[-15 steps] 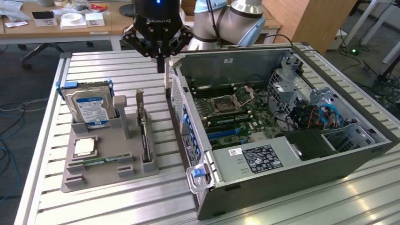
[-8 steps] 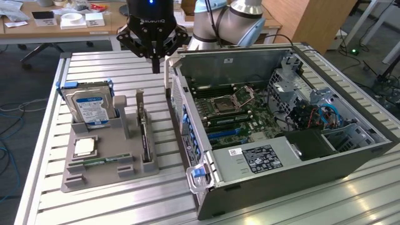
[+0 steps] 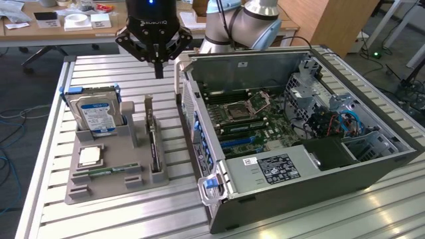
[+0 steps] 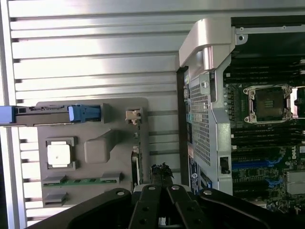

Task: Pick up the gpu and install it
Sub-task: 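Reach for the gpu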

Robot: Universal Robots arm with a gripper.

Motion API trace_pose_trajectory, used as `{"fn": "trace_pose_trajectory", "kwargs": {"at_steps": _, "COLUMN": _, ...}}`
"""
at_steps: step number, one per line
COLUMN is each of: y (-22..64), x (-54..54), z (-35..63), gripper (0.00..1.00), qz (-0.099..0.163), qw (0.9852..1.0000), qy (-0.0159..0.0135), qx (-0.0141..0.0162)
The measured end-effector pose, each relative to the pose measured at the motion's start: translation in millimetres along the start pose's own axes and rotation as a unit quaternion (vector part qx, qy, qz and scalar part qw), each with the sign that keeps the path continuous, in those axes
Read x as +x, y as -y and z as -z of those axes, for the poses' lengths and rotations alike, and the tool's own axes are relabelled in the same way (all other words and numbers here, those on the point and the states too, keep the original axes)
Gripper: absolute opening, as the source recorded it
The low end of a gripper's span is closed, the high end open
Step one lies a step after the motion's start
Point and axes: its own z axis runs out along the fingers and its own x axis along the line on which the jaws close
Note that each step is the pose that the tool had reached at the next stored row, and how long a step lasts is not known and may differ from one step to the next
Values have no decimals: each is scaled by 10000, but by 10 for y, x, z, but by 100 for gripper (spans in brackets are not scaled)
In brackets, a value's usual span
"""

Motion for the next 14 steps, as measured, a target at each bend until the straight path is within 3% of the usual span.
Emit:
{"fn": "trace_pose_trajectory", "kwargs": {"at_steps": 4, "y": 4, "x": 52, "z": 1, "gripper": 11, "qz": 0, "qw": 10000, "qy": 0, "qx": 0}}
{"fn": "trace_pose_trajectory", "kwargs": {"at_steps": 14, "y": 5, "x": 67, "z": 2, "gripper": 11, "qz": 0, "qw": 10000, "qy": 0, "qx": 0}}
